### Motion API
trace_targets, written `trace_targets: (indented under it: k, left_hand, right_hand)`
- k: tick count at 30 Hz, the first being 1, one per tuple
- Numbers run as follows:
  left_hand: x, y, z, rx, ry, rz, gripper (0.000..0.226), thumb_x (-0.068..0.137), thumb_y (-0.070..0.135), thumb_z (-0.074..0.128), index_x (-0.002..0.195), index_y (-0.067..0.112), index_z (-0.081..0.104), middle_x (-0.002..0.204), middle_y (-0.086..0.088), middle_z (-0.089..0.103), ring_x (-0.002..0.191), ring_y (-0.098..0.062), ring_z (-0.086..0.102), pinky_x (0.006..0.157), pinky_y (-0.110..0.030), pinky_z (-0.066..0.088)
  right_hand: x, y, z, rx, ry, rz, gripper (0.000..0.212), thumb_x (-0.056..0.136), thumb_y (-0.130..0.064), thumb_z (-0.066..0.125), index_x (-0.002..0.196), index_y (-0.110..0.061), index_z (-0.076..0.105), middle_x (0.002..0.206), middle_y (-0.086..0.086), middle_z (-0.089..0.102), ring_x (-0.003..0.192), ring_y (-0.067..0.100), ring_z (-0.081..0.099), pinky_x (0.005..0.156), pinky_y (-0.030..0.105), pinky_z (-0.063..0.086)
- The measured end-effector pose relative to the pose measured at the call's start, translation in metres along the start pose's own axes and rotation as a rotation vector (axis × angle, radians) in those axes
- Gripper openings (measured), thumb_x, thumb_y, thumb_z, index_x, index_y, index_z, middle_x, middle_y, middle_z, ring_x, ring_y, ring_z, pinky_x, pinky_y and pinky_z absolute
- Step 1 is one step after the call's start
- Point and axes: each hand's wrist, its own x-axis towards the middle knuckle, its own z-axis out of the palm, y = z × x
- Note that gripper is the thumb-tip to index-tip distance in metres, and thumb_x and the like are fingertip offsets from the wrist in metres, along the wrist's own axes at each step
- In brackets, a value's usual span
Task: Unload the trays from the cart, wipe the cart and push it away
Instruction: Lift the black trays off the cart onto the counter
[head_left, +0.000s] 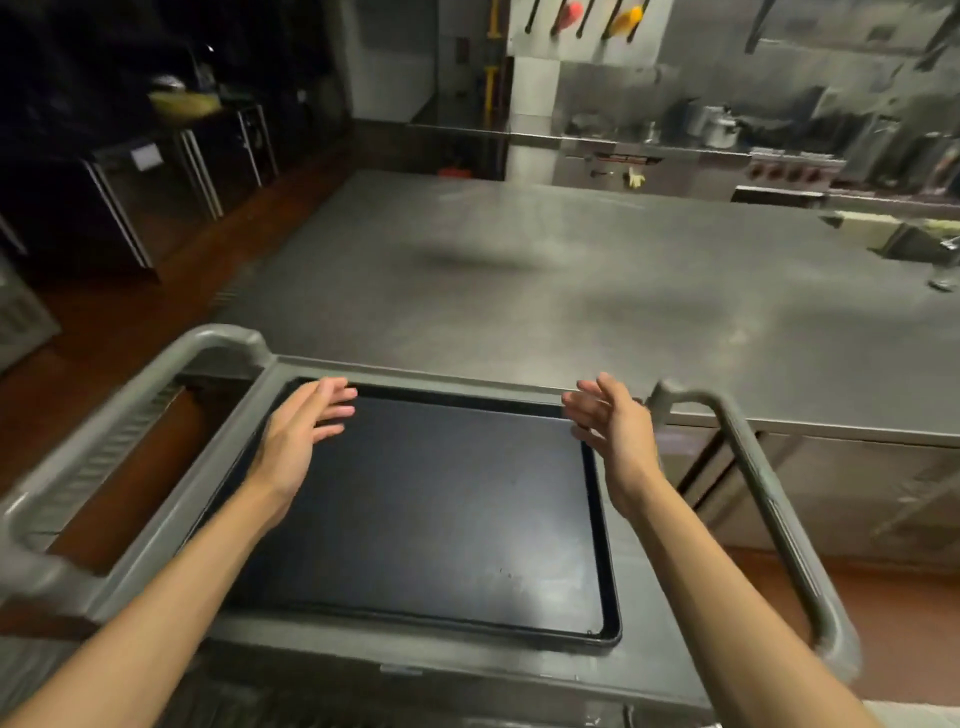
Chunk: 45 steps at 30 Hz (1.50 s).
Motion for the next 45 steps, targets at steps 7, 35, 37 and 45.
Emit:
trace_targets:
  k: [7, 35, 37, 45]
  left_hand:
    - [-0.034, -0.097, -0.045, 0.42, -0.108, -0.177, 0.026, 0.088, 0.047, 0.058, 0.104, 0.028, 0.068, 0.103, 0.009, 0.068, 0.1, -0.01, 0.062, 0.091, -0.031, 0.045]
    - [-0.079, -0.143, -0.074, 1.373, -0.467, 0.386, 0.064, 0.066, 0.022, 0.084, 0.125, 0.014, 0.061, 0.103, -0.007, 0.057, 0.085, -0.022, 0.057, 0.066, -0.035, 0.052]
    - [-0.071, -0.127, -0.071, 1.432, -0.401, 0.454, 0.072, 0.057, 0.009, 0.087, 0.125, 0.015, 0.063, 0.113, -0.014, 0.061, 0.095, -0.029, 0.06, 0.07, -0.04, 0.054]
    - [-0.072, -0.109, -0.072, 1.221, -0.28, 0.642, 0.066, 0.045, -0.006, 0.091, 0.107, 0.011, 0.073, 0.111, -0.011, 0.071, 0.093, -0.027, 0.072, 0.077, -0.049, 0.059]
  right_hand:
    - [-0.015, 0.12, 0.023, -0.387, -0.108, 0.13, 0.015, 0.092, -0.02, 0.059, 0.084, -0.015, 0.07, 0.095, 0.013, 0.074, 0.087, 0.024, 0.067, 0.082, 0.037, 0.053]
    - [-0.093, 0.177, 0.011, -1.609, -0.557, -0.776, 0.028, 0.063, -0.022, 0.086, 0.08, -0.014, 0.065, 0.08, 0.001, 0.057, 0.071, 0.021, 0.056, 0.058, 0.032, 0.046]
    - [-0.094, 0.163, 0.009, -1.477, -0.448, -0.855, 0.014, 0.08, -0.021, 0.073, 0.085, -0.013, 0.064, 0.083, 0.003, 0.056, 0.074, 0.023, 0.054, 0.061, 0.035, 0.046]
    - [-0.085, 0.157, 0.029, -1.731, -0.222, -0.568, 0.07, 0.063, -0.007, 0.086, 0.128, -0.01, 0.06, 0.119, 0.012, 0.066, 0.105, 0.032, 0.064, 0.083, 0.041, 0.057]
